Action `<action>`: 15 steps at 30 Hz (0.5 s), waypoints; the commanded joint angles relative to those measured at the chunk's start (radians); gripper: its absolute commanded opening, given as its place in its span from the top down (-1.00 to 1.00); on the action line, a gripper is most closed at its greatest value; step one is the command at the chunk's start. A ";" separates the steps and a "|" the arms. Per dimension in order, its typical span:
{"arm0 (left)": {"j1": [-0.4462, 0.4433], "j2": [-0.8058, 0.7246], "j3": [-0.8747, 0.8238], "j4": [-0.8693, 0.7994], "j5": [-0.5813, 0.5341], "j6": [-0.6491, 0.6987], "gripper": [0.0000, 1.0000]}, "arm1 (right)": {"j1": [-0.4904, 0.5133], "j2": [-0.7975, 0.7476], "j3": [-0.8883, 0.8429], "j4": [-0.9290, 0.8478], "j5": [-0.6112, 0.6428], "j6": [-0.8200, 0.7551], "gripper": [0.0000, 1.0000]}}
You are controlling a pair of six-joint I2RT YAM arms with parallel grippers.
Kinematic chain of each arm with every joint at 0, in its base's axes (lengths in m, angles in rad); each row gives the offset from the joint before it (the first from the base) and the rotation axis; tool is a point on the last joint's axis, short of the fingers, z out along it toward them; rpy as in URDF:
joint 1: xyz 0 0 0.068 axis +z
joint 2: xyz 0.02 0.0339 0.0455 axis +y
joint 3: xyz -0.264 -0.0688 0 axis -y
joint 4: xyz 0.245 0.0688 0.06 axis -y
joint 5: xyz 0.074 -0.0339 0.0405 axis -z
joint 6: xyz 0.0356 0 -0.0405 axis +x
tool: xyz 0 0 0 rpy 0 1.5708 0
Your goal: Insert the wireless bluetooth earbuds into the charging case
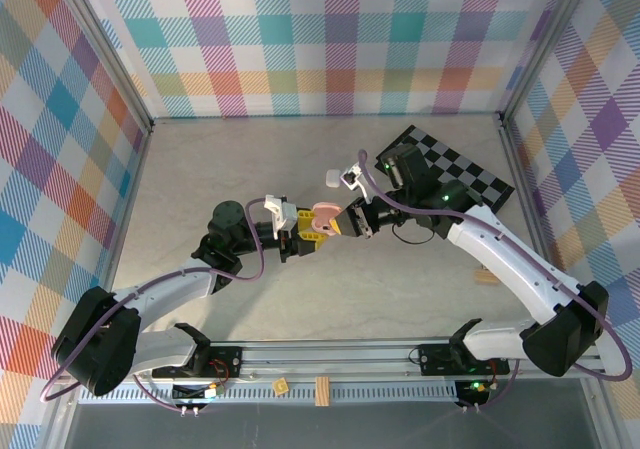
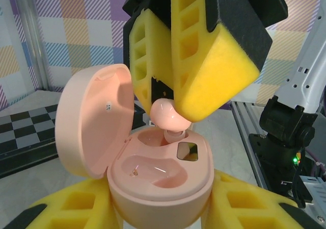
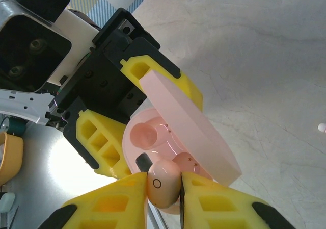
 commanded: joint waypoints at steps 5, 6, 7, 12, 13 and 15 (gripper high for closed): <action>-0.005 -0.035 0.008 0.059 0.021 -0.004 0.28 | 0.001 0.004 0.027 0.014 0.010 0.015 0.25; -0.005 -0.036 0.008 0.059 0.019 -0.004 0.28 | 0.001 -0.001 0.028 0.010 0.012 0.016 0.18; -0.005 -0.038 0.005 0.058 0.016 -0.002 0.28 | 0.001 -0.007 0.030 0.006 0.014 0.017 0.10; 0.001 -0.031 -0.017 0.091 -0.022 -0.012 0.28 | 0.000 -0.065 0.018 0.013 0.049 0.010 -0.07; 0.004 -0.027 -0.022 0.106 -0.023 -0.020 0.28 | -0.003 -0.082 0.007 0.031 0.069 0.015 -0.08; 0.009 -0.025 -0.030 0.129 -0.024 -0.034 0.28 | -0.010 -0.116 -0.019 0.069 0.072 0.022 -0.11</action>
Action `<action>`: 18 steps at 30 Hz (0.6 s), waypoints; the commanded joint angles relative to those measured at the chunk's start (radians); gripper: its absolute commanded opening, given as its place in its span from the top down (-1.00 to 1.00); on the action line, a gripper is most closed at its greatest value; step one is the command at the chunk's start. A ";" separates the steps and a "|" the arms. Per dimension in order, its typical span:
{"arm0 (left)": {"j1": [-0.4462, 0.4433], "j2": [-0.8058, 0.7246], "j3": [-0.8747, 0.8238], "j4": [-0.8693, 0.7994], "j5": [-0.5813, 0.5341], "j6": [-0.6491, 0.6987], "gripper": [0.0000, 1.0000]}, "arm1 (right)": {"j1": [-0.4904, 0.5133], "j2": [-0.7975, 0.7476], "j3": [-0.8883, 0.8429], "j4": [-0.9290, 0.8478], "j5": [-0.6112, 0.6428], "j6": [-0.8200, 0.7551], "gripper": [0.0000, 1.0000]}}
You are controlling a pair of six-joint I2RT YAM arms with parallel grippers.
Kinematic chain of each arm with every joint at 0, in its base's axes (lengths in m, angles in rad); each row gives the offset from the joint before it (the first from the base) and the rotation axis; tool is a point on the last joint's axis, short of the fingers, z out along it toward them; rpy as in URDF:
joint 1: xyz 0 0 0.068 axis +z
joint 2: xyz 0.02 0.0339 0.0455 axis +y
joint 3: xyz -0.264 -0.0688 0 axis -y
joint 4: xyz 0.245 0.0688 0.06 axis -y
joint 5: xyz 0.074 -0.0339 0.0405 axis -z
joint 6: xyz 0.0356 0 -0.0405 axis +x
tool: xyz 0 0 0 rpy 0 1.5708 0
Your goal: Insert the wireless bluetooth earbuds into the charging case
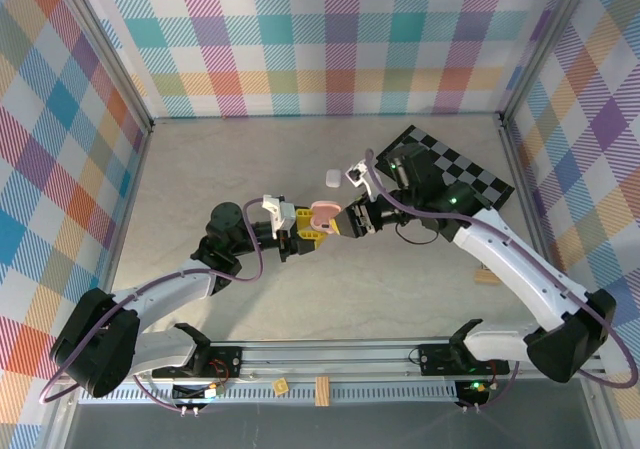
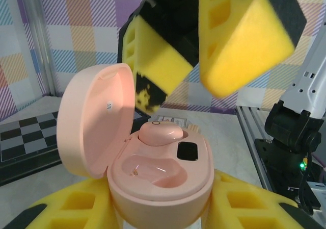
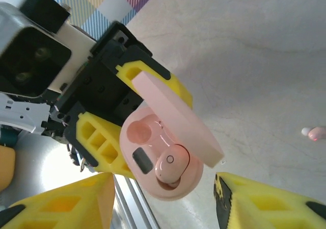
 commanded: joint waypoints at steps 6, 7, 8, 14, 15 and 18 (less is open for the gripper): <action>0.033 -0.045 -0.056 0.110 -0.023 -0.033 0.28 | -0.074 -0.157 -0.159 0.253 0.125 0.145 -0.20; 0.036 -0.053 -0.061 0.109 -0.024 -0.036 0.28 | -0.092 -0.165 -0.187 0.287 0.136 0.177 -0.20; 0.037 -0.064 -0.067 0.106 -0.026 -0.036 0.28 | -0.114 -0.171 -0.216 0.324 0.152 0.222 -0.20; 0.038 -0.113 -0.085 0.075 -0.021 -0.036 0.28 | -0.167 -0.047 -0.249 0.337 0.249 0.316 -0.20; 0.038 -0.119 -0.086 0.073 -0.019 -0.037 0.28 | -0.167 -0.003 -0.231 0.321 0.252 0.322 -0.20; 0.038 -0.137 -0.088 0.066 -0.015 -0.039 0.28 | -0.169 0.117 -0.210 0.347 0.226 0.378 -0.19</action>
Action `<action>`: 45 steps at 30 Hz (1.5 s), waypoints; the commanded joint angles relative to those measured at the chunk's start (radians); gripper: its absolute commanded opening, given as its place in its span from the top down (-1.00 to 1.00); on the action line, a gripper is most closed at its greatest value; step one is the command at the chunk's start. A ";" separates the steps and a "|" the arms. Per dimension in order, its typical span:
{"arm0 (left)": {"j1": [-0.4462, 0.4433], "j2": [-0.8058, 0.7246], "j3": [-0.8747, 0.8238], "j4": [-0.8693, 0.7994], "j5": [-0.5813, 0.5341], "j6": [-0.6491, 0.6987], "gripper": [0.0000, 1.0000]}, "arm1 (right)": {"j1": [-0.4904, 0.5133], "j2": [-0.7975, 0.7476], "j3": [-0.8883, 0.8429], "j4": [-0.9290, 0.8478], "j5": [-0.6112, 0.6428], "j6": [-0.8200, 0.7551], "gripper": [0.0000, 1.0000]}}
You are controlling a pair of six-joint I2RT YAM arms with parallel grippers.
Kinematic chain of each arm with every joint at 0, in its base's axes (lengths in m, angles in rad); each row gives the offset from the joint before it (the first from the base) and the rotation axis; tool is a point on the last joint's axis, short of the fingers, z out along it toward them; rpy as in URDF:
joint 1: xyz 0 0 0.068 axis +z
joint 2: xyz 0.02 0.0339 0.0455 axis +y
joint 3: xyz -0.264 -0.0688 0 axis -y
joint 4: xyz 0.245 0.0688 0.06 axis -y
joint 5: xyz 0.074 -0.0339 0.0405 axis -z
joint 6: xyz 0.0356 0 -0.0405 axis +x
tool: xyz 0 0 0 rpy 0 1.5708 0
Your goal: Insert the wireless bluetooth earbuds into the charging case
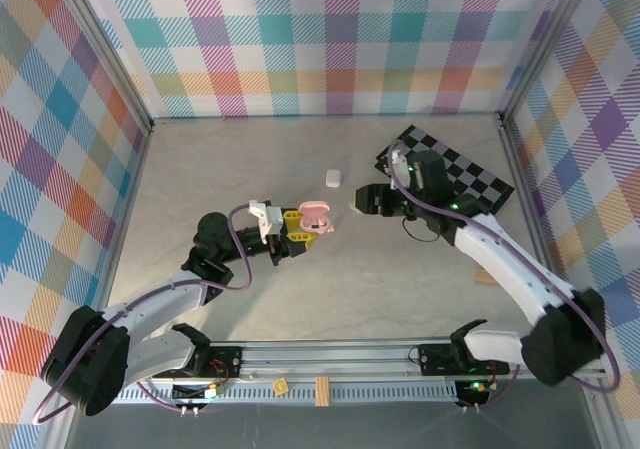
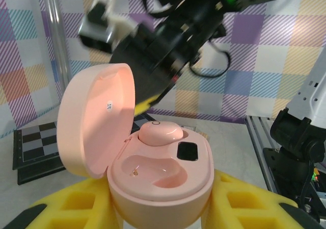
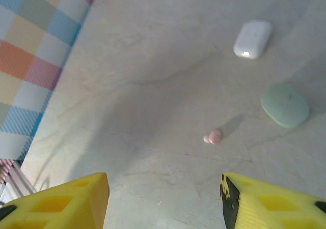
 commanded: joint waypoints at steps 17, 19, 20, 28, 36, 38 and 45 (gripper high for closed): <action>0.005 -0.078 -0.009 -0.030 0.024 0.006 0.28 | 0.005 0.568 0.038 0.351 -0.168 0.333 0.14; 0.005 -0.078 -0.009 -0.033 0.023 0.009 0.28 | 0.010 0.601 0.053 0.345 -0.174 0.331 0.17; 0.005 -0.077 -0.008 -0.034 0.023 0.009 0.28 | 0.012 0.617 0.057 0.349 -0.177 0.331 0.18; 0.005 -0.065 -0.003 -0.033 0.031 0.011 0.28 | 0.050 0.698 0.118 0.307 -0.188 0.291 0.21; 0.005 -0.072 -0.007 -0.028 0.030 0.011 0.28 | 0.069 0.721 0.142 0.275 -0.174 0.278 0.22; 0.006 -0.075 -0.011 -0.029 0.030 0.012 0.28 | 0.071 0.721 0.147 0.261 -0.160 0.269 0.22; 0.005 -0.073 -0.017 -0.023 0.026 0.014 0.28 | 0.085 0.743 0.165 0.227 -0.155 0.250 0.34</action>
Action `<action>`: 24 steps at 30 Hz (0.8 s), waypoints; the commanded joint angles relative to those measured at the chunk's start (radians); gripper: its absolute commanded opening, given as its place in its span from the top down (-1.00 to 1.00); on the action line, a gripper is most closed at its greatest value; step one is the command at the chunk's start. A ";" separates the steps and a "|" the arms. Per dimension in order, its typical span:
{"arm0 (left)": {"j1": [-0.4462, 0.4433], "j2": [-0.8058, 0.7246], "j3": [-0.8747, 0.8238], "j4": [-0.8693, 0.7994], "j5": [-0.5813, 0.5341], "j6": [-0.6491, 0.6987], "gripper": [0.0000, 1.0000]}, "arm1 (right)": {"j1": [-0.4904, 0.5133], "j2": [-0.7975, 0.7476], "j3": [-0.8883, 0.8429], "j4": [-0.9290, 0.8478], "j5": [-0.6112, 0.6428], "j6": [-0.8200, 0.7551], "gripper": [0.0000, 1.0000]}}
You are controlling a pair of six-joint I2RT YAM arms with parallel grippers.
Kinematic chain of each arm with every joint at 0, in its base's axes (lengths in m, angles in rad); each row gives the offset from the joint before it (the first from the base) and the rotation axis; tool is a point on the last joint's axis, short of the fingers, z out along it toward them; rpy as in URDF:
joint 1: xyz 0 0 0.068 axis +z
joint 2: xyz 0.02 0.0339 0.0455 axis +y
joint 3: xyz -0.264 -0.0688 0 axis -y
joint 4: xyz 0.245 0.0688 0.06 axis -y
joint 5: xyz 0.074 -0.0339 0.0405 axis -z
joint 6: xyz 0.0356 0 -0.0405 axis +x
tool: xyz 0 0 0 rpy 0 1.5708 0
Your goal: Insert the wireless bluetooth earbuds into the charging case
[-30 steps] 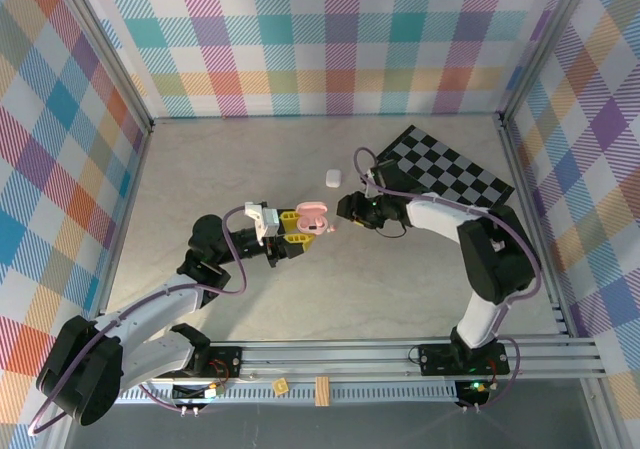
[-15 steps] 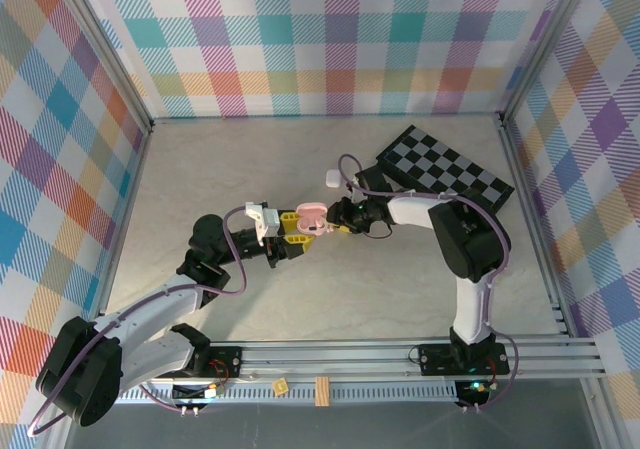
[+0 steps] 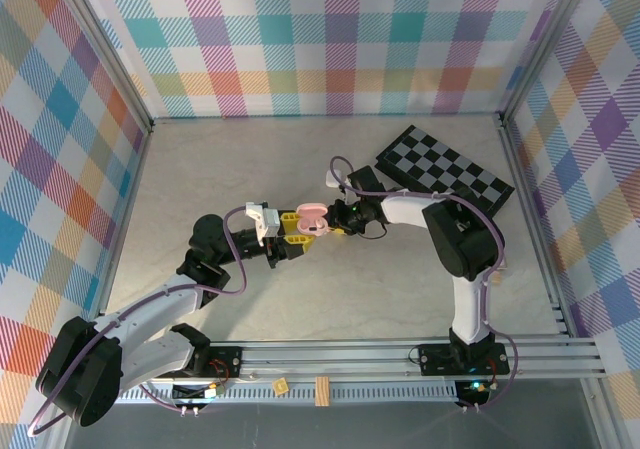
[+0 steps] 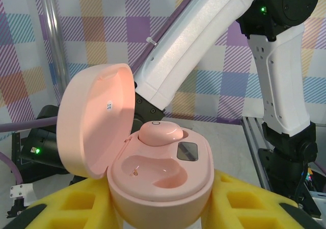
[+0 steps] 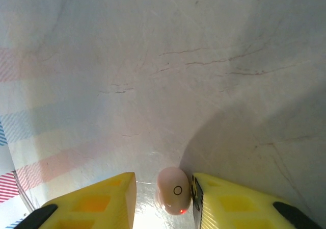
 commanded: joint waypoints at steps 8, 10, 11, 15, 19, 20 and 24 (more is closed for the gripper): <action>0.005 -0.021 -0.014 0.025 0.019 0.013 0.28 | 0.013 0.046 0.032 -0.036 0.010 -0.027 0.51; 0.005 -0.023 -0.015 0.023 0.018 0.013 0.28 | 0.013 0.048 0.032 -0.039 0.012 -0.026 0.53; 0.005 -0.023 -0.016 0.023 0.015 0.012 0.27 | 0.013 0.049 0.031 -0.040 0.011 -0.024 0.54; 0.005 -0.022 -0.014 0.023 0.015 0.013 0.27 | 0.017 0.052 0.033 -0.039 0.008 -0.023 0.58; 0.005 -0.020 -0.013 0.021 0.012 0.018 0.27 | 0.017 0.027 0.025 -0.039 0.019 -0.025 0.63; 0.005 -0.018 -0.012 0.017 0.010 0.023 0.27 | 0.017 0.012 0.021 -0.045 0.026 -0.030 0.63; 0.005 -0.016 -0.009 -0.012 -0.003 0.047 0.28 | 0.018 -0.090 -0.009 -0.071 0.082 -0.051 0.63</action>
